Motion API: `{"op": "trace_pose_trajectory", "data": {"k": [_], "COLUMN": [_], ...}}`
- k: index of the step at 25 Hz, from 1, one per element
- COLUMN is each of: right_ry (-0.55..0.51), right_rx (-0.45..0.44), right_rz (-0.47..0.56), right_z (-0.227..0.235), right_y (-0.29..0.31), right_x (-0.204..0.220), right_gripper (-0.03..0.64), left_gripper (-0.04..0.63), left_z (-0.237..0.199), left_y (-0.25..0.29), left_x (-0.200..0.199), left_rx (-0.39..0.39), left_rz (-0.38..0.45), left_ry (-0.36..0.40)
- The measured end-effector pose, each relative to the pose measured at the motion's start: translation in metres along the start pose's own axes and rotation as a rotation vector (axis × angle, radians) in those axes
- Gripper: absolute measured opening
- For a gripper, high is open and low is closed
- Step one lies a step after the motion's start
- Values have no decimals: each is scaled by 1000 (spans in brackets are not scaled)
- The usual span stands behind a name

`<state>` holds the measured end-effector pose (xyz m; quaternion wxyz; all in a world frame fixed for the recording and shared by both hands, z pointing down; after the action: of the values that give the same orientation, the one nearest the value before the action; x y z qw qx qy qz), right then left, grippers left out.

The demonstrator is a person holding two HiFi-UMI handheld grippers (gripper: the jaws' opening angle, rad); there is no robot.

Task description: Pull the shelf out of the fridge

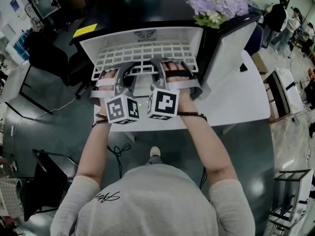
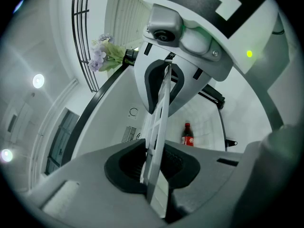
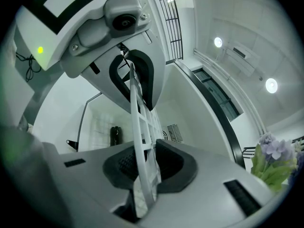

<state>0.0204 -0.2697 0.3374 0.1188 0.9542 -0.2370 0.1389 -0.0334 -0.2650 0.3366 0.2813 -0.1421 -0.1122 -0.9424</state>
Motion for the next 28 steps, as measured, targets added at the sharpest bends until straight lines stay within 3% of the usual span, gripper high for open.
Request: {"op": "trace_pose_trajectory", "data": {"k": [28], "right_ry": [-4], "right_rx": [-4], "right_rz": [7], "right_z": [-3], "right_y": [-13], "right_x": [-7], "right_gripper": [60], "left_gripper": [51], "left_z": [3], "left_y": [-13], "left_x": [-8], "left_rx": [-3], "left_rz": [-10], "left_ry": [-4]}}
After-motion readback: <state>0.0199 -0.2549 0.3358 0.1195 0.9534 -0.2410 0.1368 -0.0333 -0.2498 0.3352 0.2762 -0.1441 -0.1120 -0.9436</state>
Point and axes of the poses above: the fingertips, and each gripper's own axes: y forward along the fingers, z to its right, x out of its underside, the point moved 3 cm from there along -y, backward along the fingers, and after that the axes turned 13 degrees about z, right-handed, at the moved point
